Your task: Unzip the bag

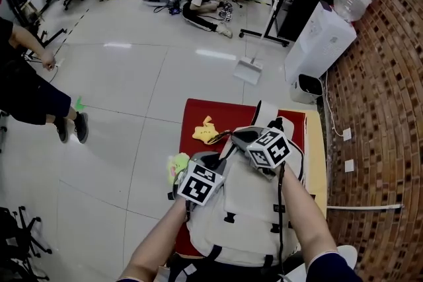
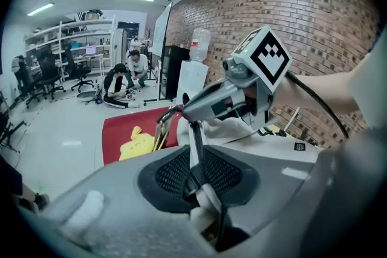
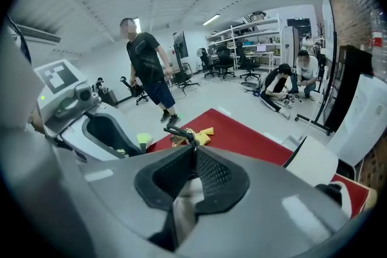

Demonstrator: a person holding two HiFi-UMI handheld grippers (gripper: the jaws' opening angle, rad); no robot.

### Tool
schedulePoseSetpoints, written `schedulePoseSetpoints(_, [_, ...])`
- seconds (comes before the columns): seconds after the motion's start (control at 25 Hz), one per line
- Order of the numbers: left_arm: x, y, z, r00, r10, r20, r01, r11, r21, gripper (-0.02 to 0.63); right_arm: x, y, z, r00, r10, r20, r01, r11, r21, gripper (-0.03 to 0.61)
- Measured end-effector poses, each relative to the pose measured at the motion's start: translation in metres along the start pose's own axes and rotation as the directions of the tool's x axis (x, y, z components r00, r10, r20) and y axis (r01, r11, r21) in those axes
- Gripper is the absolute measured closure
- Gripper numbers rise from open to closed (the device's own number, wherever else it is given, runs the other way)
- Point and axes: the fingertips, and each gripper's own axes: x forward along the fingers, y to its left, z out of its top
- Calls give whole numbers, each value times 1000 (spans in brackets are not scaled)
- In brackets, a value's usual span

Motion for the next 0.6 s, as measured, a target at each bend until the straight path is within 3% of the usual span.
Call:
schedulePoseSetpoints(0.08, [10,-2,14,999,-28,-19,28,999,30,484,-3,0,2,1000,6,12,-6,1000,7,552])
schedulePoseSetpoints(0.2, [29,-1,25,998,-27,-63,31,997,73,456,-6,3,6,999,15,28,-15,1000,18,552])
schedulePoseSetpoints(0.4, [54,0,12,990,-24,-138,37,995,96,466,-14,6,5,999,25,45,-27,999,38,552])
schedulePoseSetpoints(0.48, [55,2,7,989,-21,-144,35,995,98,535,-15,1,5,998,0,60,-4,998,63,554])
schedulePoseSetpoints(0.6, [55,2,10,991,-17,-136,31,994,104,547,-20,-13,7,996,-28,81,18,993,115,554])
